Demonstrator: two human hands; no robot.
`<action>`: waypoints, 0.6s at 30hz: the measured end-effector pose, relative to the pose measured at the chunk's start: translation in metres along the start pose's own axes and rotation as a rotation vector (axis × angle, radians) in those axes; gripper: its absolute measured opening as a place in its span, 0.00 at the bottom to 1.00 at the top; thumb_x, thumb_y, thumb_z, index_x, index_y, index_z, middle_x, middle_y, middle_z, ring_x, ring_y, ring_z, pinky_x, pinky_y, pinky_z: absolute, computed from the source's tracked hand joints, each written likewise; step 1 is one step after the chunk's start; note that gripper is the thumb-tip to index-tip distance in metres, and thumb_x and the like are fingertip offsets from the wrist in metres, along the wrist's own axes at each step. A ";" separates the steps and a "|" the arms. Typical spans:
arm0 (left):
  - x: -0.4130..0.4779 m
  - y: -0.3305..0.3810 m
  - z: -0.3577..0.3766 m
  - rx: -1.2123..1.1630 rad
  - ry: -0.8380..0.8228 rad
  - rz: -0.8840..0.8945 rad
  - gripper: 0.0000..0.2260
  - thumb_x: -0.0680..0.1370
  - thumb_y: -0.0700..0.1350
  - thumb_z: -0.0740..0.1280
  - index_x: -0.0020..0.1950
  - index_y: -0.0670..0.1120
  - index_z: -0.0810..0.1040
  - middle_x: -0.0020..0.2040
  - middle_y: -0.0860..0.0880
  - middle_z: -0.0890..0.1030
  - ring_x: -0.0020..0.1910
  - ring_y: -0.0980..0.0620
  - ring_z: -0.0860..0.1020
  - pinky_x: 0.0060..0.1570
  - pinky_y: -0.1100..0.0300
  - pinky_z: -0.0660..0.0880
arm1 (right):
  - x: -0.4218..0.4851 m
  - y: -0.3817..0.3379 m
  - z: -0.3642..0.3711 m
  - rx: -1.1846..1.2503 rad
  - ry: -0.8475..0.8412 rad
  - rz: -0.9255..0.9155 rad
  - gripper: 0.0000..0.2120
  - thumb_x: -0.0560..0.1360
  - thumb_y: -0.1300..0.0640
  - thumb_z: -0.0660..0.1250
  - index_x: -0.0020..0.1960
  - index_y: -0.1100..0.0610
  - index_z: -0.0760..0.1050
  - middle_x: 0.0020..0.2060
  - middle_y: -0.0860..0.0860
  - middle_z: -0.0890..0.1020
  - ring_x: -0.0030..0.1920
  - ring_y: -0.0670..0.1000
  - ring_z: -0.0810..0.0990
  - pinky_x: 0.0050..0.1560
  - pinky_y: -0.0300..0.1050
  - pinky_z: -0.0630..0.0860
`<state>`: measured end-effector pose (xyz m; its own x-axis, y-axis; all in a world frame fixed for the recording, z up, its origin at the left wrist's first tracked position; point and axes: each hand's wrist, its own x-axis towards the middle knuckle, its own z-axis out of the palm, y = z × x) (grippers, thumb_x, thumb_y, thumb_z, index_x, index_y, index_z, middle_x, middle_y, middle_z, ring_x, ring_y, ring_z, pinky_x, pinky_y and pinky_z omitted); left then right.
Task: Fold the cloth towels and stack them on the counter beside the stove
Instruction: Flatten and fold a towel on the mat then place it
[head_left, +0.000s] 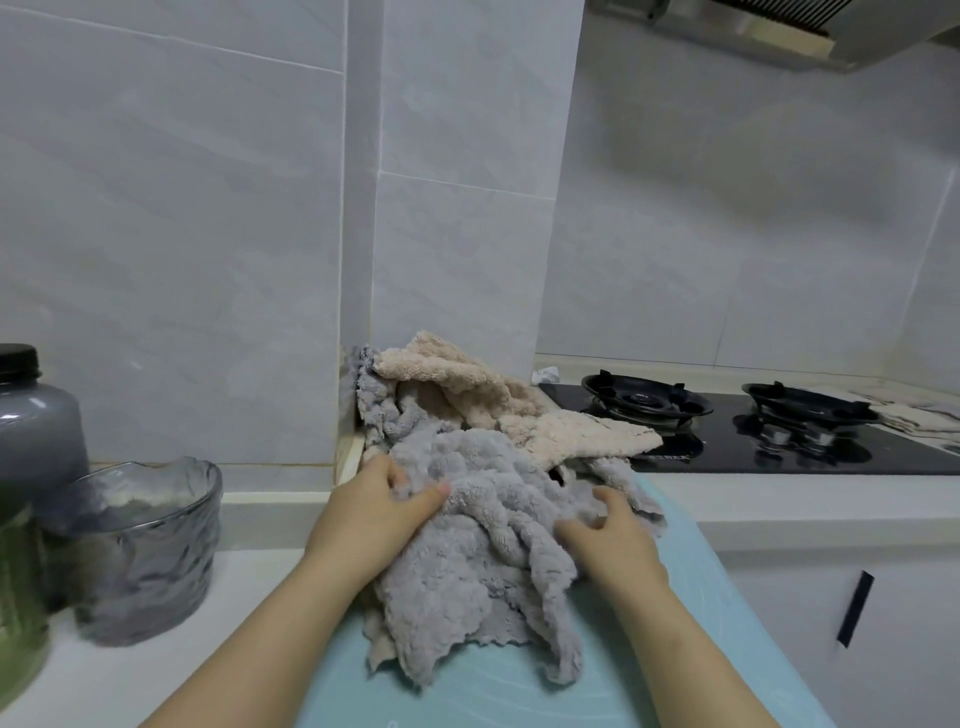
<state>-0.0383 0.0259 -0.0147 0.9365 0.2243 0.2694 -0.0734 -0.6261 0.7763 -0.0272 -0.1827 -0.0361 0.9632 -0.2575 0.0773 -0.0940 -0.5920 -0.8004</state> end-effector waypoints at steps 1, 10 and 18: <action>0.000 0.000 0.000 0.050 0.008 0.021 0.16 0.72 0.55 0.69 0.37 0.47 0.68 0.34 0.53 0.73 0.35 0.54 0.71 0.33 0.59 0.63 | -0.001 0.000 0.002 -0.132 -0.004 -0.019 0.30 0.72 0.48 0.65 0.71 0.46 0.59 0.62 0.49 0.75 0.63 0.56 0.72 0.63 0.53 0.69; -0.001 0.016 -0.012 -0.428 -0.100 -0.093 0.16 0.73 0.40 0.67 0.57 0.53 0.67 0.46 0.50 0.73 0.37 0.55 0.70 0.36 0.60 0.65 | -0.004 -0.005 0.002 -0.316 -0.006 -0.117 0.05 0.74 0.53 0.61 0.43 0.50 0.76 0.41 0.49 0.82 0.48 0.53 0.78 0.47 0.44 0.69; -0.004 0.003 -0.014 0.556 0.189 0.155 0.07 0.76 0.45 0.57 0.54 0.51 0.68 0.58 0.50 0.74 0.55 0.46 0.72 0.47 0.55 0.71 | -0.004 -0.006 -0.009 -0.314 0.166 -0.067 0.10 0.72 0.58 0.56 0.38 0.52 0.75 0.47 0.52 0.79 0.52 0.57 0.70 0.49 0.48 0.66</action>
<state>-0.0472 0.0333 -0.0052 0.8482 0.1961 0.4921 0.0334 -0.9469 0.3196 -0.0323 -0.1851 -0.0265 0.9182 -0.3153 0.2399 -0.1295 -0.8112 -0.5703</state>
